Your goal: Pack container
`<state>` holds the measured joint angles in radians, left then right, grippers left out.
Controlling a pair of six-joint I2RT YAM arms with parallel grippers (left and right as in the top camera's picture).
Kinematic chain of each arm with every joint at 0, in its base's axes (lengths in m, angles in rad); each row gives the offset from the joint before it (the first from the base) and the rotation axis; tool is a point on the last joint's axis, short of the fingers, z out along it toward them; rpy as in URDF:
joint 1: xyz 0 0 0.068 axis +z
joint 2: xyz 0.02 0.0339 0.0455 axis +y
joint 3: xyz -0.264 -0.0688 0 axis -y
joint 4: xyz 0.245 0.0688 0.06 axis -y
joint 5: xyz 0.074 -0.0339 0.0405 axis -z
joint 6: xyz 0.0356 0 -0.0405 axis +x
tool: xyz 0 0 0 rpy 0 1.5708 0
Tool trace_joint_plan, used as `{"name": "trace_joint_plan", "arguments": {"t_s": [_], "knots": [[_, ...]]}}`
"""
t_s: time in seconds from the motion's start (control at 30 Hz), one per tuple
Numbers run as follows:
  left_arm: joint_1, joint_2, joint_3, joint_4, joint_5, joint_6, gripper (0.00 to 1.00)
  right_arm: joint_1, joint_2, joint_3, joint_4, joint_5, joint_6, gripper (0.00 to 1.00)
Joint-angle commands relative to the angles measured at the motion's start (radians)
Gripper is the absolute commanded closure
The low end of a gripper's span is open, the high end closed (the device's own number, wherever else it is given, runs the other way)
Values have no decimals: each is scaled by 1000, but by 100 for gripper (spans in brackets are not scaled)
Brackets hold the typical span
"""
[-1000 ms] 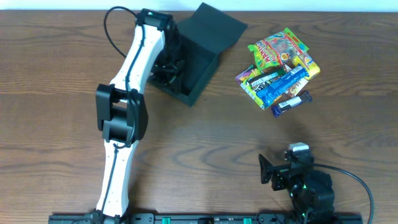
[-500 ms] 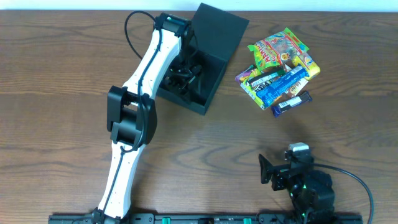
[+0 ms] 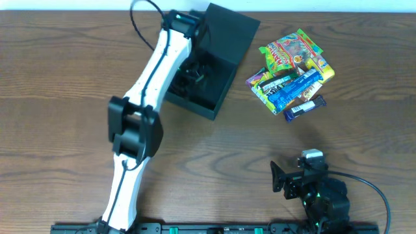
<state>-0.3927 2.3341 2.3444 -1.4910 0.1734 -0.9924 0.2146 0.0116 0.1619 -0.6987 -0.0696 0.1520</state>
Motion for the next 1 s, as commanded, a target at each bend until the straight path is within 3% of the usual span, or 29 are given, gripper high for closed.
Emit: {"name": "trace_joint_plan", "arguments": {"t_s": [0.0,0.1,0.27,0.4,0.8,0.93,0.97], "knots": [[2,-98,24,57,-269,239,23,9,-6,-2,-2,13,8,1],[2,-110,24,127,-344,507,14,9,-6,-2,-2,13,8,1],[13,-72,23,179,-353,940,15,9,-6,-2,-2,13,8,1],[27,-16,20,183,-364,1116,14,9,-6,-2,-3,13,8,1],[120,165,20,179,-297,1153,13,9,-6,-2,-2,13,8,1],[138,182,20,176,-251,1153,28,9,-6,-2,-2,13,8,1],[141,182,20,176,-251,1153,41,9,-6,-2,-2,13,8,1]]}}
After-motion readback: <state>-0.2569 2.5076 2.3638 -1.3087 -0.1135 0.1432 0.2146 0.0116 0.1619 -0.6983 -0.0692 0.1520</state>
